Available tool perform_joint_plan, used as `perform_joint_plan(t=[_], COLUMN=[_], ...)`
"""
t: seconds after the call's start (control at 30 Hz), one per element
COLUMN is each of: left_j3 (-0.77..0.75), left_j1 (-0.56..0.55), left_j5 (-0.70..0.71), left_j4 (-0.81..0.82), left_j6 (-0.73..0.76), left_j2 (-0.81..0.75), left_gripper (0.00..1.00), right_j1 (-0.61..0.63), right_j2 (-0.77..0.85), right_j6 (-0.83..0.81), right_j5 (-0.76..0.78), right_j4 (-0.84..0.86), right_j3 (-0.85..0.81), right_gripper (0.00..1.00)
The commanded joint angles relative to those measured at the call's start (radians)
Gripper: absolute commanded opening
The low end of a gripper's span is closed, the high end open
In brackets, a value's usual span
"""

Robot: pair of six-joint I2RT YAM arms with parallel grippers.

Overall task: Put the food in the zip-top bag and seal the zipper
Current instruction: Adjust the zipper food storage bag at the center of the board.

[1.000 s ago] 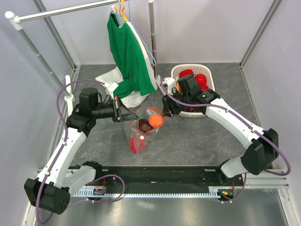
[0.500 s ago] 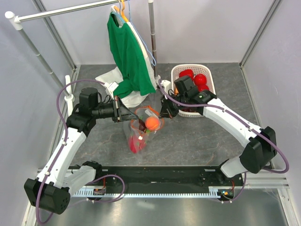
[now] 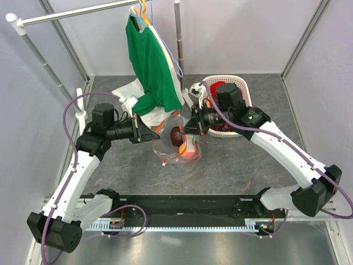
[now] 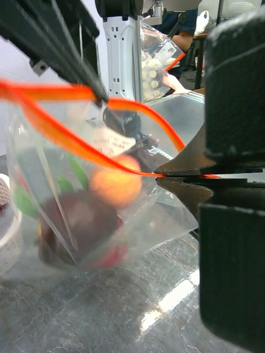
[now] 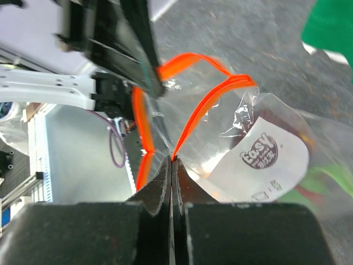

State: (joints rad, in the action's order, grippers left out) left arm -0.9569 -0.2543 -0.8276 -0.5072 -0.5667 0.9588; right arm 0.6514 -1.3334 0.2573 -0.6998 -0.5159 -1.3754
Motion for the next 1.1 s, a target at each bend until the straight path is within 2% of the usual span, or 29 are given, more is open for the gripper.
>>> perform_joint_plan(t=[0.0, 0.1, 0.37, 0.43, 0.47, 0.57, 0.63, 0.67, 0.7, 0.83, 0.9, 0.93, 1.03, 1.07], left_j3=[-0.057, -0.066, -0.019, -0.020, -0.022, -0.023, -0.017, -0.016, -0.011, -0.008, -0.006, -0.006, -0.006, -0.005], left_j1=[0.003, 0.001, 0.001, 0.001, 0.001, 0.004, 0.006, 0.006, 0.007, 0.007, 0.007, 0.007, 0.007, 0.007], left_j5=[-0.019, -0.050, -0.004, 0.018, 0.025, 0.047, 0.047, 0.047, 0.044, 0.033, 0.027, 0.024, 0.019, 0.019], left_j4=[-0.011, -0.008, -0.024, -0.022, -0.021, -0.019, -0.007, -0.002, 0.005, 0.025, 0.035, 0.035, 0.041, 0.041], left_j6=[0.021, 0.002, -0.001, 0.004, 0.005, 0.004, -0.002, -0.005, -0.007, -0.018, -0.024, -0.030, -0.032, -0.032], left_j2=[-0.003, -0.011, 0.014, 0.009, 0.009, 0.015, 0.020, 0.020, 0.023, 0.032, 0.041, 0.043, 0.044, 0.044], left_gripper=[0.02, 0.02, 0.02, 0.02, 0.02, 0.02, 0.02, 0.02, 0.02, 0.02, 0.02, 0.02, 0.02, 0.02], right_j1=[-0.010, -0.015, -0.042, -0.064, -0.071, -0.127, -0.188, -0.212, -0.260, -0.377, -0.397, -0.397, -0.397, -0.397], right_j2=[-0.021, -0.029, -0.099, -0.124, -0.128, -0.124, -0.110, -0.105, -0.102, -0.124, -0.185, -0.211, -0.329, -0.357], right_j6=[-0.035, -0.033, -0.114, -0.125, -0.127, -0.135, -0.156, -0.165, -0.179, -0.281, -0.315, -0.335, -0.388, -0.417], right_j5=[0.048, 0.043, 0.124, 0.129, 0.131, 0.126, 0.131, 0.137, 0.144, 0.219, 0.307, 0.401, 0.596, 0.620], right_j4=[0.002, -0.010, -0.033, -0.056, -0.061, -0.078, -0.099, -0.105, -0.114, -0.153, -0.164, -0.176, -0.187, -0.191], right_j3=[0.021, 0.007, 0.035, 0.021, 0.007, -0.017, -0.030, -0.040, -0.043, -0.059, -0.094, -0.111, -0.203, -0.218], right_gripper=[0.00, 0.00, 0.02, 0.17, 0.35, 0.64, 0.73, 0.81, 0.83, 0.84, 0.81, 0.80, 0.67, 0.62])
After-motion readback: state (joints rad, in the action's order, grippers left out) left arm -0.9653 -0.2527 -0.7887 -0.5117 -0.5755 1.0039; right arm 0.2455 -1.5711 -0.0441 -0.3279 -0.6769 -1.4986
